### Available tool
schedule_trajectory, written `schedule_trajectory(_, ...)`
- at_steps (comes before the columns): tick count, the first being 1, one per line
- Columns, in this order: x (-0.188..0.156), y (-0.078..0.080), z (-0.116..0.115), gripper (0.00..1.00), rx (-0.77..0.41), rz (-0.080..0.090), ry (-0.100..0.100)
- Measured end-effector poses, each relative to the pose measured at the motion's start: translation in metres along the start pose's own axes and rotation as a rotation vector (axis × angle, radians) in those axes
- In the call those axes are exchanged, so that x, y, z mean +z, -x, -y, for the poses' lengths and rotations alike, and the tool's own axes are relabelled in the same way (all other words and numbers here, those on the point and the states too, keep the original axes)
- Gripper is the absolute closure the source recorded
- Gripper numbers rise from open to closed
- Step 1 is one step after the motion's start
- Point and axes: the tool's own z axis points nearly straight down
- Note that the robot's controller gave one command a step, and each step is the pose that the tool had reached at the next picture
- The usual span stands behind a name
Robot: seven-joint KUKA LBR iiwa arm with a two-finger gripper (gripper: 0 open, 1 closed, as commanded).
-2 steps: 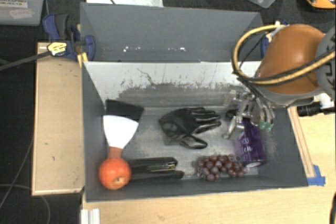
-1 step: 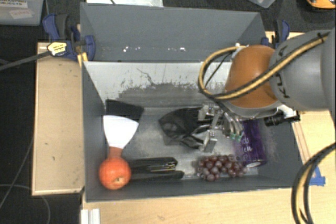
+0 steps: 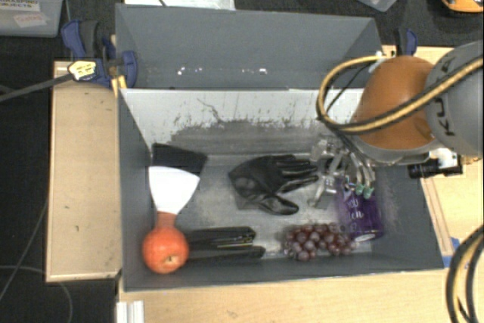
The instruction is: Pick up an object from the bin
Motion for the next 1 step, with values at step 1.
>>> schedule_trajectory(1,0.0379,0.0022,-0.0228,0.0,-0.053,-0.041,-0.003)
